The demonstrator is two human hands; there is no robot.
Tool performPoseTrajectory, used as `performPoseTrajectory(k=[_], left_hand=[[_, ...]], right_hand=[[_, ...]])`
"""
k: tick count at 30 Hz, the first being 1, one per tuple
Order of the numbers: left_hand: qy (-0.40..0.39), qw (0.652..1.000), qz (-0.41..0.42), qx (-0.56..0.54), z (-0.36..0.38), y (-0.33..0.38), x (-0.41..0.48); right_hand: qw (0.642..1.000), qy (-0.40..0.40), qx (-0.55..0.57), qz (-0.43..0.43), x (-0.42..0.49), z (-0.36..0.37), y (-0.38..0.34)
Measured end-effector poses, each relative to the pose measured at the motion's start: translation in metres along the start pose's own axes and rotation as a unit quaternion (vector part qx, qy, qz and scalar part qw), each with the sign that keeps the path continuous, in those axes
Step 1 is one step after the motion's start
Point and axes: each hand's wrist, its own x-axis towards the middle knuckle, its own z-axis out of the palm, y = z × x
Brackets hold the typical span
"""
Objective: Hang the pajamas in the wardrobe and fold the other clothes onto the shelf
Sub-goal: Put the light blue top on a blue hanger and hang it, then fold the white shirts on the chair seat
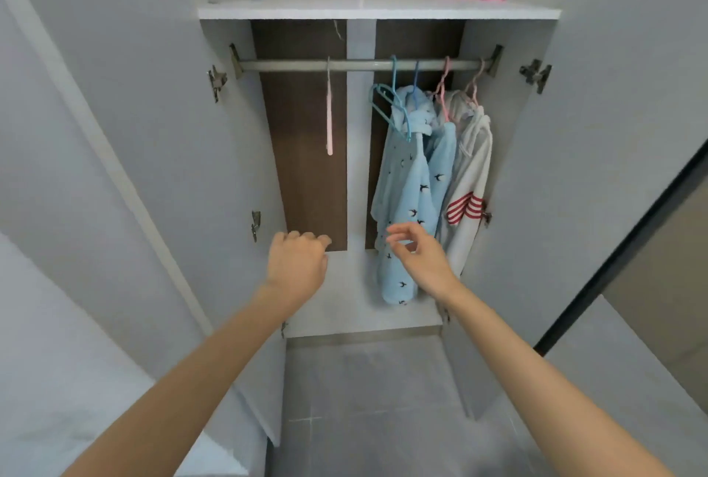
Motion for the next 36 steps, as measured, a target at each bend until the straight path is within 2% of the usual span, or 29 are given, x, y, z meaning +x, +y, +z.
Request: performPoseTrajectory(k=[8,14,19,24,28,36], left_hand=[[-0.009,0.99,0.123,-0.075,-0.001,0.16,-0.004],[-0.054,0.97,0.174,-0.162,0.007,0.284,-0.038],[-0.079,0.959,0.204,-0.183,0.02,0.359,-0.074],[-0.114,0.935,0.213,-0.261,0.04,0.399,-0.1],[-0.09,0.947,0.223,-0.213,0.064,0.416,-0.121],[-0.172,0.923,0.251,-0.238,0.125,0.426,-0.161]], right_hand=[[0.992,0.067,-0.014,0.106,-0.105,-0.126,0.087],[0.977,0.121,-0.018,0.175,-0.196,-0.205,0.144],[0.964,0.139,-0.037,0.224,-0.264,-0.244,0.18],[0.947,0.162,-0.036,0.274,-0.316,-0.255,0.209],[0.929,0.162,-0.051,0.328,-0.35,-0.256,0.232],[0.905,0.133,-0.103,0.391,-0.402,-0.231,0.29]])
